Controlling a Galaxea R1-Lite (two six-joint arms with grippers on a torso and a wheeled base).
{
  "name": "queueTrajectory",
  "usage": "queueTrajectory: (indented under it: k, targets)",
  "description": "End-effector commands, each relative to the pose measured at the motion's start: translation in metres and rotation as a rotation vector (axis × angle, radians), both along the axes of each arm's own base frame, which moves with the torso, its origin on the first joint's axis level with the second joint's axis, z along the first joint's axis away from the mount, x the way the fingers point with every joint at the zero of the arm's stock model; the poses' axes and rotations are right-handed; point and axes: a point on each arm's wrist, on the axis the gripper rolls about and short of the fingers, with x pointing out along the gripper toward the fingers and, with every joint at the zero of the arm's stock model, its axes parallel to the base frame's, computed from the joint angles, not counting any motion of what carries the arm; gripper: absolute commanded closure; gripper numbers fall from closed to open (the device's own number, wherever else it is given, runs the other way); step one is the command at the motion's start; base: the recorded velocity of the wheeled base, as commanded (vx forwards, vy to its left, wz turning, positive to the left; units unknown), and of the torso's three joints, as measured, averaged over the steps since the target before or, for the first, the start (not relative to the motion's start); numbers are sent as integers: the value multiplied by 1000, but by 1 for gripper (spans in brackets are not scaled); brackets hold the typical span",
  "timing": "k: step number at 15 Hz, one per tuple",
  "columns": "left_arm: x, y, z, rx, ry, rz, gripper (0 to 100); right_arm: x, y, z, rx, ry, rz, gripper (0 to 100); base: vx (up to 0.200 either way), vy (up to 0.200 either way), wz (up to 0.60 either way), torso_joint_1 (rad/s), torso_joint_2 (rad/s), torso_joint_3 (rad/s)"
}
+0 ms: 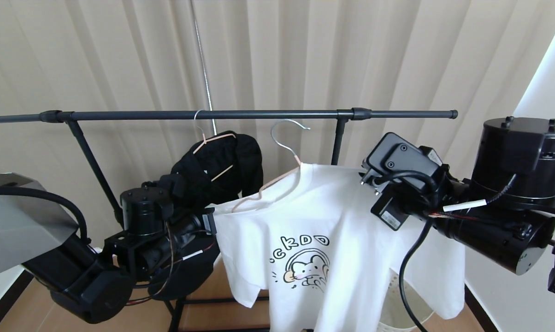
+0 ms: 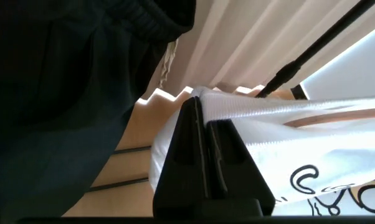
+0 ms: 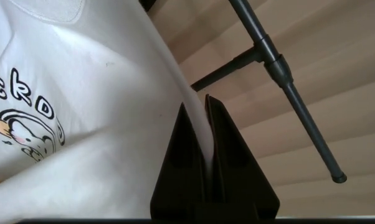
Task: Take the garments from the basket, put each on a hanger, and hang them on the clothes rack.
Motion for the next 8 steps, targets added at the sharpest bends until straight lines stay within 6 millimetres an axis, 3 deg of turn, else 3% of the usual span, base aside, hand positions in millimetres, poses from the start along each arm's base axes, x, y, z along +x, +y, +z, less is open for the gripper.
queueTrajectory:
  k: [1, 4, 8]
  targets:
    - [-14, -1, 19, 9, -54, -27, 100, -2, -1, -10, 43, 35, -13, 100, 0, 0, 0, 0, 0, 0]
    - [-25, -3, 29, 46, -87, -57, 100, -7, -5, -20, 138, 101, -37, 100, 0, 0, 0, 0, 0, 0]
    - [-24, -6, 32, 92, -115, -72, 100, -6, -4, -29, 272, 148, -68, 100, 0, 0, 0, 0, 0, 0]
